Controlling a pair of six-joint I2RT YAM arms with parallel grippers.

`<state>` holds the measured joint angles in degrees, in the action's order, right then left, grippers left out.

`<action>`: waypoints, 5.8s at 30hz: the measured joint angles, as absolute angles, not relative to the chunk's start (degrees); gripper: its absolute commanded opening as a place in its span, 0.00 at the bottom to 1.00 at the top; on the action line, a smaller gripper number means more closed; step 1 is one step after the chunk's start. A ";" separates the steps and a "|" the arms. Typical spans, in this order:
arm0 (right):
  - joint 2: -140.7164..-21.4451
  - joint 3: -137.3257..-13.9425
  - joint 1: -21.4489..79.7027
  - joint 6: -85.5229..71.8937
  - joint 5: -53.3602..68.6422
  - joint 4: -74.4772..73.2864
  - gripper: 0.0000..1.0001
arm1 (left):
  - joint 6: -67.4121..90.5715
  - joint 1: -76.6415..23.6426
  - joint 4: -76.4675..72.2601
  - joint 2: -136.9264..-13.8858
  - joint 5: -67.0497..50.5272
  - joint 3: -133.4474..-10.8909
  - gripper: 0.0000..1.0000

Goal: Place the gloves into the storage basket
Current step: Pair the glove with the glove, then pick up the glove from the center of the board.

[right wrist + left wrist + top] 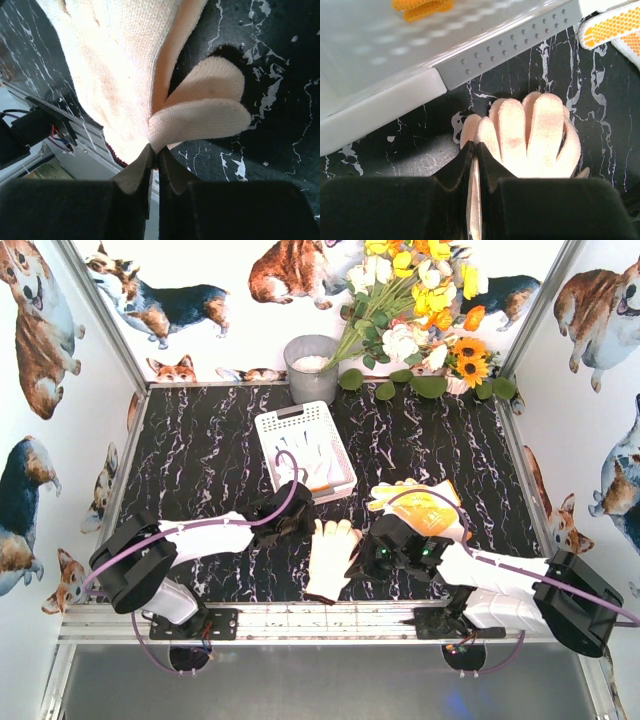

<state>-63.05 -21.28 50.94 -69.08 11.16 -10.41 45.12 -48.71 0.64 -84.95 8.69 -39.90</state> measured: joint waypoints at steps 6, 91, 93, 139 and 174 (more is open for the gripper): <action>-66.37 -21.39 51.13 -69.04 11.46 -9.87 0.00 | 44.77 -48.27 0.64 -85.12 8.54 -39.90 0.00; -71.72 -18.96 35.75 -71.57 11.03 24.34 0.34 | 62.83 -64.79 -11.16 -72.93 -0.49 -19.79 0.19; -68.79 -18.96 34.83 -70.48 10.37 20.88 0.37 | 62.83 -64.99 -10.79 -72.55 -0.38 -19.81 0.21; -69.67 -17.50 61.87 -80.27 3.92 4.58 0.37 | 63.86 -54.78 -4.05 -61.17 -3.90 -15.00 0.46; -73.10 -16.12 61.93 -81.97 0.78 10.61 0.00 | 64.71 -54.68 -11.55 -62.37 -3.86 -10.96 0.00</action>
